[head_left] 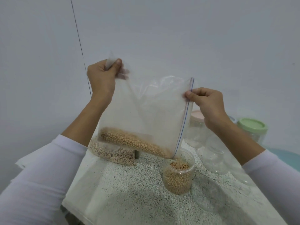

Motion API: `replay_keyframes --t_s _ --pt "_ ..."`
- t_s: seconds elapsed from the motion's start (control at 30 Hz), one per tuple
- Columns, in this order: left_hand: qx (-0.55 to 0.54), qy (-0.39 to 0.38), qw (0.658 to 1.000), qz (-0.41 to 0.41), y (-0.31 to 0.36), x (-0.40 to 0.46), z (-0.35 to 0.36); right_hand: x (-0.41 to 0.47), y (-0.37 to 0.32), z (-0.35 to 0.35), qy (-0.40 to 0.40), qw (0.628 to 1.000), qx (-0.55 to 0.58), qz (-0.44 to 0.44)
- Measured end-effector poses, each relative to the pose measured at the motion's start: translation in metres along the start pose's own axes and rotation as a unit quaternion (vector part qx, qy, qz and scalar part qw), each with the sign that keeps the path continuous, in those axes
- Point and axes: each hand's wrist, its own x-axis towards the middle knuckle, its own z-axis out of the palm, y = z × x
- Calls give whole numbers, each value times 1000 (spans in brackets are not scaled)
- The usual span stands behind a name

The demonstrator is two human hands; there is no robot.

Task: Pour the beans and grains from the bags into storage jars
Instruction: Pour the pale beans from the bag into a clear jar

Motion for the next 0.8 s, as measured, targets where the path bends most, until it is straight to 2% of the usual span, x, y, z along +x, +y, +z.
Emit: replay_keyframes --t_s 0.1,0.2,0.3,0.43,0.53,0.67,0.77,0.8 --pt "-5 12 1000 1 1 1 1 1 0 0 23 1000 15 -9" --pt "14 -13 1000 -1 3 1 0 -1 0 2 -5 1000 2 2" --pt "0 12 1000 -6 1 1 -2 1 0 -1 32 999 24 -7" --pt "18 -23 1000 -3 -1 -2 -1 -1 0 1 -15 1000 -3 3" --pt "-9 9 1000 -2 -2 0 -4 1 -1 -1 26 999 20 -10" --pt "26 -30 999 4 -3 -1 -2 -1 1 1 -11 1000 -5 4" --pt "2 6 1000 -5 -4 0 -4 1 2 -1 35 999 23 -8" --pt "4 -2 1000 -5 -4 -1 -3 1 1 -1 28 999 20 -8"
